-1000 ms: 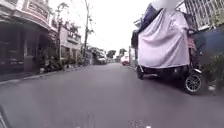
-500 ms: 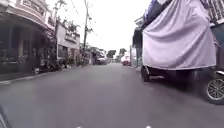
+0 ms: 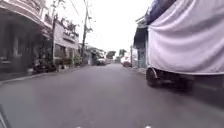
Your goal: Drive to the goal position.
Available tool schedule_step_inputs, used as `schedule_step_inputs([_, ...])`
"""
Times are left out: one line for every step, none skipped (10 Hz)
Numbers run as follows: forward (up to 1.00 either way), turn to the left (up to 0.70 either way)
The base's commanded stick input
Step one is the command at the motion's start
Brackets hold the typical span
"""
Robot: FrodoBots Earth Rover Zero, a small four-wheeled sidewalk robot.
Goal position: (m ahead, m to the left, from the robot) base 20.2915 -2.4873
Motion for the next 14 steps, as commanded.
schedule_step_inputs([1.0, 0.0])
schedule_step_inputs([1.0, 0.0])
schedule_step_inputs([1.0, 0.0])
schedule_step_inputs([1.0, 0.0])
schedule_step_inputs([1.0, 0.0])
schedule_step_inputs([1.0, 0.0])
schedule_step_inputs([1.0, 0.0])
schedule_step_inputs([1.0, 0.0])
schedule_step_inputs([1.0, 0.0])
schedule_step_inputs([1.0, 0.0])
schedule_step_inputs([1.0, 0.0])
schedule_step_inputs([1.0, 0.0])
schedule_step_inputs([1.0, 0.0])
schedule_step_inputs([1.0, 0.0])
